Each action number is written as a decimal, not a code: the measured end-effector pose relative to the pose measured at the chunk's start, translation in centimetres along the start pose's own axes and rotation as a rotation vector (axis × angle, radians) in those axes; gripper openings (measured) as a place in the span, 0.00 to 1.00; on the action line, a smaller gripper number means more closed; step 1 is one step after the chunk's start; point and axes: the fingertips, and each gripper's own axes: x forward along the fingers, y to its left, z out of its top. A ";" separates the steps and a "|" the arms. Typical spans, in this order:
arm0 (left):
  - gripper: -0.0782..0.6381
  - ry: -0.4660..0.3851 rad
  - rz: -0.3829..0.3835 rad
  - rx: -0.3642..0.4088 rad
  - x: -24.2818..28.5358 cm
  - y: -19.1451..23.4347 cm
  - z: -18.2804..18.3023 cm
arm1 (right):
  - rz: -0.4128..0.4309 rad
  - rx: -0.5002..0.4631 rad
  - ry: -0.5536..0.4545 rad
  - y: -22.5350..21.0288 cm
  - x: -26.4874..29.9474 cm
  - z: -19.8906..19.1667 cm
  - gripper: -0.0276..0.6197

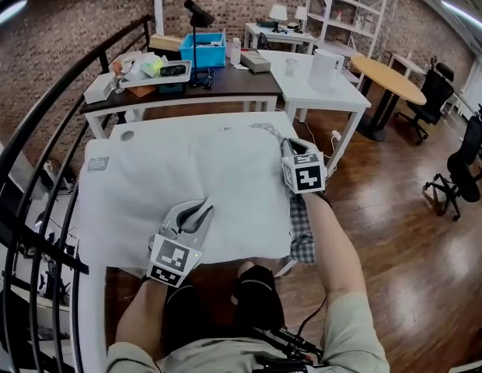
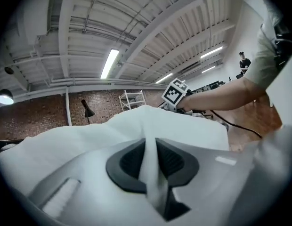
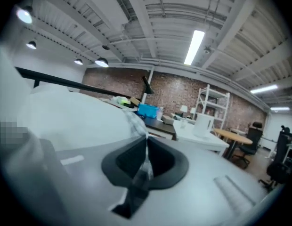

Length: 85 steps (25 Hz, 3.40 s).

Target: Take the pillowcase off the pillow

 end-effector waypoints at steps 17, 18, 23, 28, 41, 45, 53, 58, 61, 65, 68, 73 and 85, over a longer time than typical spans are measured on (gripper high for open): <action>0.35 -0.070 -0.005 -0.036 0.1 1.2 1.0 | -0.152 0.234 0.298 -7.6 -0.6 -12.7 0.26; 0.37 -0.079 -0.008 -0.037 -0.1 1.3 1.6 | -0.130 0.244 0.225 -7.1 -1.8 -11.1 0.28; 0.40 -0.135 0.024 -0.011 -4.0 1.3 5.1 | 0.110 0.190 -0.116 0.6 -10.6 -2.1 0.32; 0.45 -0.074 0.197 -0.027 -11.9 4.4 3.3 | 0.320 -0.038 -0.242 10.6 -17.9 2.4 0.42; 0.36 0.222 0.336 -0.229 -17.6 11.1 -12.8 | 0.287 -0.289 -0.120 18.2 -14.2 -2.3 0.23; 0.25 0.188 0.331 -0.158 -13.0 13.1 -9.4 | 0.129 -0.307 -0.133 14.8 -12.4 0.6 0.13; 0.28 0.200 0.253 -0.218 -5.3 13.3 -10.4 | 0.045 -0.300 -0.027 10.2 -5.4 -2.5 0.15; 0.28 0.158 0.259 -0.263 -5.2 13.2 -10.6 | 0.094 -0.232 -0.123 10.0 -4.6 -2.9 0.19; 0.31 0.144 0.284 -0.250 -5.7 13.2 -10.3 | 0.078 -0.190 -0.166 9.3 -5.8 -2.1 0.26; 0.33 0.033 0.392 -0.229 -8.9 12.7 -8.0 | 0.058 -0.062 -0.267 8.9 -10.5 -0.3 0.29; 0.18 -0.081 0.442 -0.224 -12.1 10.6 -5.3 | 0.071 0.024 -0.337 10.1 -15.0 0.5 0.05; 0.12 -0.163 0.414 -0.223 -15.0 2.8 -3.2 | 0.094 0.133 -0.357 13.1 -20.5 -1.1 0.05; 0.12 -0.038 0.382 -0.305 -15.9 -7.7 -10.5 | 0.119 0.187 -0.192 18.6 -25.1 -12.2 0.05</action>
